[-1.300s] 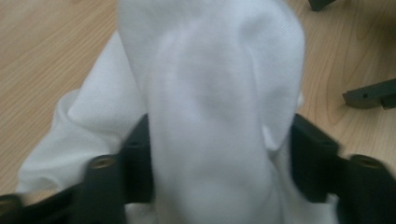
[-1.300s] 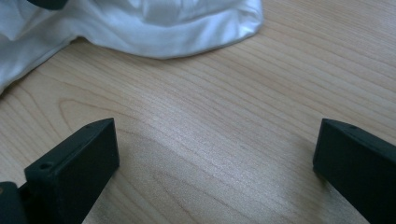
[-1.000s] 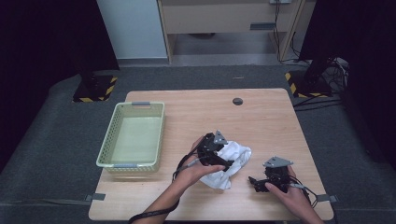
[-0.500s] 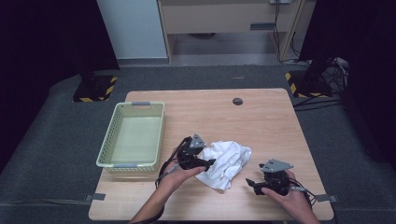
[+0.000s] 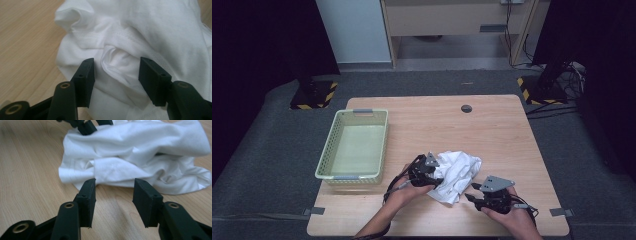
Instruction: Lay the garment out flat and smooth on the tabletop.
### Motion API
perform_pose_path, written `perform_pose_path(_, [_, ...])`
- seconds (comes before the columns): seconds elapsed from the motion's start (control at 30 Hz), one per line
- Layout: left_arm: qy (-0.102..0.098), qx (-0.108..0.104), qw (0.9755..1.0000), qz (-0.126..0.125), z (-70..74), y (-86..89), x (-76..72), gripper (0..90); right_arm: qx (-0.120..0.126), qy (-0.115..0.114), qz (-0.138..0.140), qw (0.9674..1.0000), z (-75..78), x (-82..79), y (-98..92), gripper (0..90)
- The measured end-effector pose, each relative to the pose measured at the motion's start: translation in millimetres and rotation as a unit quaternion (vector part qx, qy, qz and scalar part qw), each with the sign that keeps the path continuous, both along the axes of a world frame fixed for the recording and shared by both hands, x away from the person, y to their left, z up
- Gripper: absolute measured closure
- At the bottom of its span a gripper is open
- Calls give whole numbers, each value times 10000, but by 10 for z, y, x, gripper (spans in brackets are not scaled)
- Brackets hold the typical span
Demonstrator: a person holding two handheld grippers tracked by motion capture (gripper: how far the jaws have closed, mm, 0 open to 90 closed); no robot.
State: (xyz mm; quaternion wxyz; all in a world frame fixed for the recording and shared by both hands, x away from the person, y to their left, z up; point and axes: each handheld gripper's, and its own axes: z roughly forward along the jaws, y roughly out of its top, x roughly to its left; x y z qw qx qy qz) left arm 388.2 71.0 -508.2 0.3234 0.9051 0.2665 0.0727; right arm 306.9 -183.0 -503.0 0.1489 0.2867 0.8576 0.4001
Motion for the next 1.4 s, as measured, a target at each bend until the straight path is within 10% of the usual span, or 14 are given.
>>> perform_pose_path(0.2, [-22, -39, 9999, -119, 5, -114, -189, 555, -139, -1, -26, 9999, -41, 40, 86, 441])
perform_pose_path(0.43, [-227, -238, 9994, 70, 134, 23, -293, 853, -348, 96, 77, 9993, -30, 147, 126, 836])
perform_pose_path(0.73, [-350, -125, 9986, 365, 169, 143, -253, 869, -211, 135, -162, 9996, 115, 156, -174, 900])
perform_pose_path(1.17, [-46, -54, 9999, -123, 11, -151, -383, 824, -189, 108, 180, 9996, 47, 63, 55, 647])
perform_pose_path(1.4, [-209, -91, 9997, 12, -29, -253, -398, 770, -135, 101, 410, 9990, 69, -8, 163, 485])
